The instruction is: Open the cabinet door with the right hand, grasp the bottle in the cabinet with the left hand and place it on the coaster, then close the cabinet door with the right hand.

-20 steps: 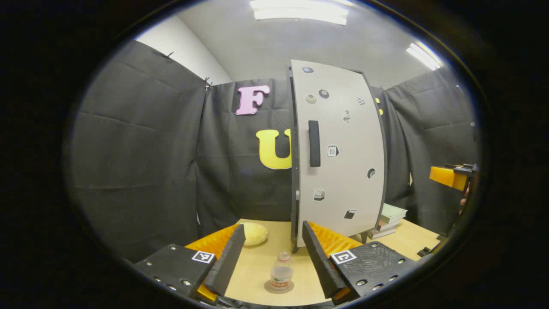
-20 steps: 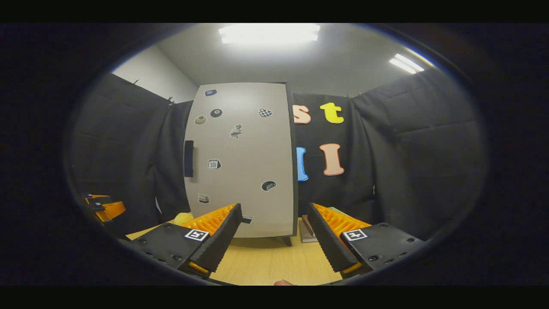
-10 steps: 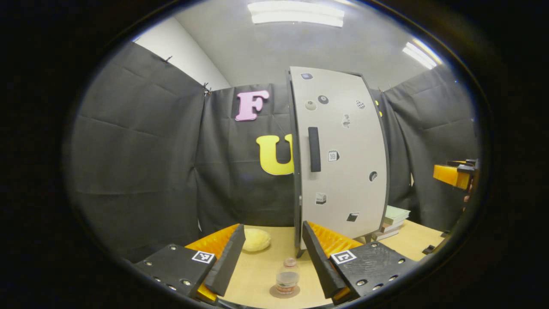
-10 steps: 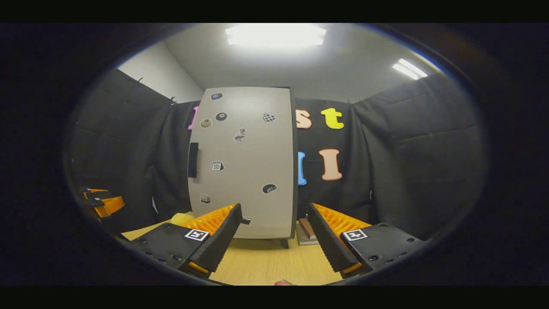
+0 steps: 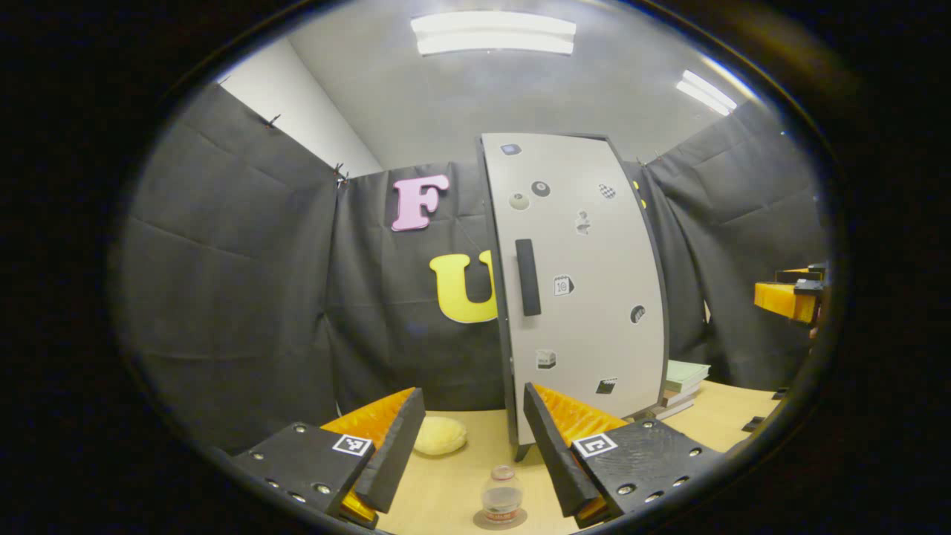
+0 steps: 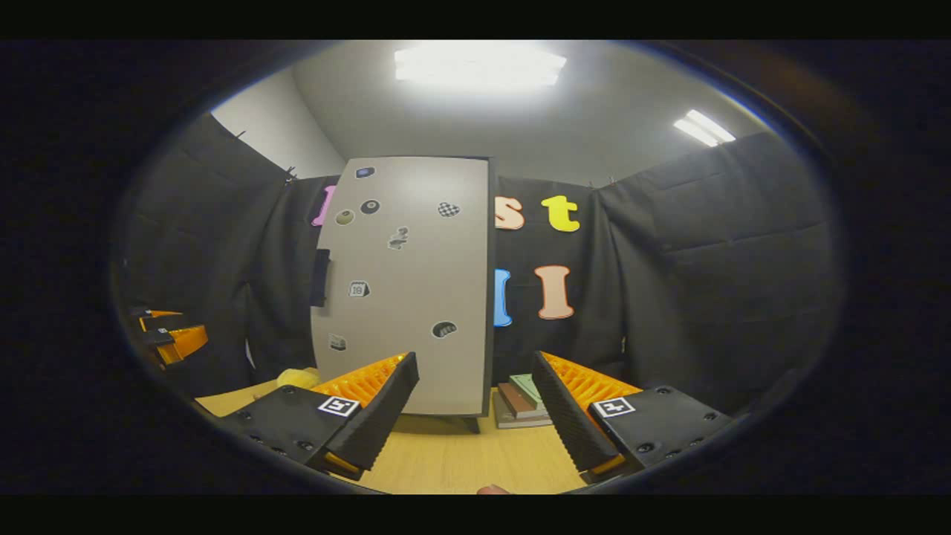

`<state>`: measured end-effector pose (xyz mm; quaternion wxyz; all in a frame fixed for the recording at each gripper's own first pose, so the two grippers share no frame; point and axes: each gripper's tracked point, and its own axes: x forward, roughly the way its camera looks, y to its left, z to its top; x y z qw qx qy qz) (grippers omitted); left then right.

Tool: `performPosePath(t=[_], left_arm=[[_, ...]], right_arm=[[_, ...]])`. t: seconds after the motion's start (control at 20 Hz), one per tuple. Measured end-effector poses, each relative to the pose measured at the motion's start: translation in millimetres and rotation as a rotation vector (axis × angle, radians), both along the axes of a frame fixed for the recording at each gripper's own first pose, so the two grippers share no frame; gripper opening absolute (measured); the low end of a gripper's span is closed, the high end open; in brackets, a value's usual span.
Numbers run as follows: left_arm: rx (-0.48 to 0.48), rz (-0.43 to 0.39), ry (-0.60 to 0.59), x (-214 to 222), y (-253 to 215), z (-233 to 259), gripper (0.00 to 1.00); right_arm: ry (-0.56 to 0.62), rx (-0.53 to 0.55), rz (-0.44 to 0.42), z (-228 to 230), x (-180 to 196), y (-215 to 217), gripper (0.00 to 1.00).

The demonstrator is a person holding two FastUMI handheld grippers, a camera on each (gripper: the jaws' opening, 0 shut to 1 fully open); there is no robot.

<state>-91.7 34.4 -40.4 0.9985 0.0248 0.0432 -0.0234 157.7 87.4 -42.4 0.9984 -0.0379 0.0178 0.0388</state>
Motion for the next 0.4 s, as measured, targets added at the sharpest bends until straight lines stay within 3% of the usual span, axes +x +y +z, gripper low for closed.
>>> performPosePath(t=[0.2,0.4], left_arm=[[-0.064,-0.038,-0.010,19.5,-110.6,-7.0,0.80],[-0.108,-0.026,-0.019,44.7,-284.5,-31.1,0.80]], right_arm=[[-0.046,-0.042,-0.031,0.4,20.5,-93.7,0.97],[-0.109,-0.050,-0.002,-25.6,78.9,-218.0,0.98]])
